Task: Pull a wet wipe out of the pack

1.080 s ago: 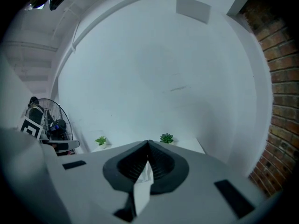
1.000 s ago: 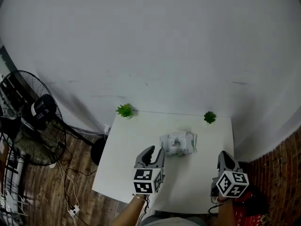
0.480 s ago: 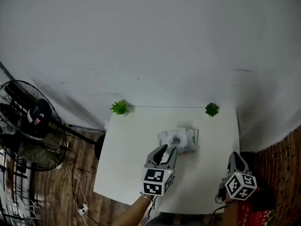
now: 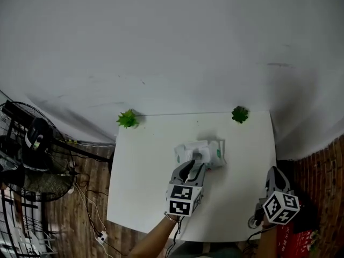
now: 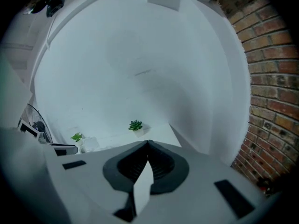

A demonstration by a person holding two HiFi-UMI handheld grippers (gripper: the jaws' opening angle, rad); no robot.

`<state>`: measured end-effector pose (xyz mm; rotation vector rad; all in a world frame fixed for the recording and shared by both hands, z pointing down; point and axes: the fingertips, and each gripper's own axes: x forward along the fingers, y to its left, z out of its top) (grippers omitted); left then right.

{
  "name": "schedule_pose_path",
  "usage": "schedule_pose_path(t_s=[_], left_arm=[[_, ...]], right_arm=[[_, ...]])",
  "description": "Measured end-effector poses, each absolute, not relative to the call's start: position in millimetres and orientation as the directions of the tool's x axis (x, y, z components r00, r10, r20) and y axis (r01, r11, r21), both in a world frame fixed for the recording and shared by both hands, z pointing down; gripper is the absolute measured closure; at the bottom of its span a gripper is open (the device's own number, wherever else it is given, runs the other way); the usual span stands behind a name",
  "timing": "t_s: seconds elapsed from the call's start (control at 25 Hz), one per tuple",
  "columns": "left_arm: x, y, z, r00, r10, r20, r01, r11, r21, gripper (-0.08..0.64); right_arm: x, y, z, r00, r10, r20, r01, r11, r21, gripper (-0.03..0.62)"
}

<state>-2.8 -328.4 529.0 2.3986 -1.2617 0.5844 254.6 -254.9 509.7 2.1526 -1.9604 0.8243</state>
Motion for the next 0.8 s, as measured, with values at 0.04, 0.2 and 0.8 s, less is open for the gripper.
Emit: schedule_pose_path(t_s=[0.04, 0.2, 0.8], left_arm=[[-1, -330, 533, 0.517, -0.675, 0.527, -0.833, -0.539, 0.127, 0.423], [4, -338, 548, 0.519, -0.641, 0.565, -0.821, -0.557, 0.123, 0.423], [-9, -359, 573, 0.469, -0.591, 0.656, -0.825, -0.558, 0.088, 0.428]], right_arm=[[256, -256, 512, 0.017, -0.885, 0.465, -0.949, -0.161, -0.271, 0.591], [257, -261, 520, 0.013, -0.877, 0.48, -0.946, -0.166, -0.279, 0.591], [251, -282, 546, -0.038, -0.855, 0.517, -0.94, -0.145, -0.308, 0.591]])
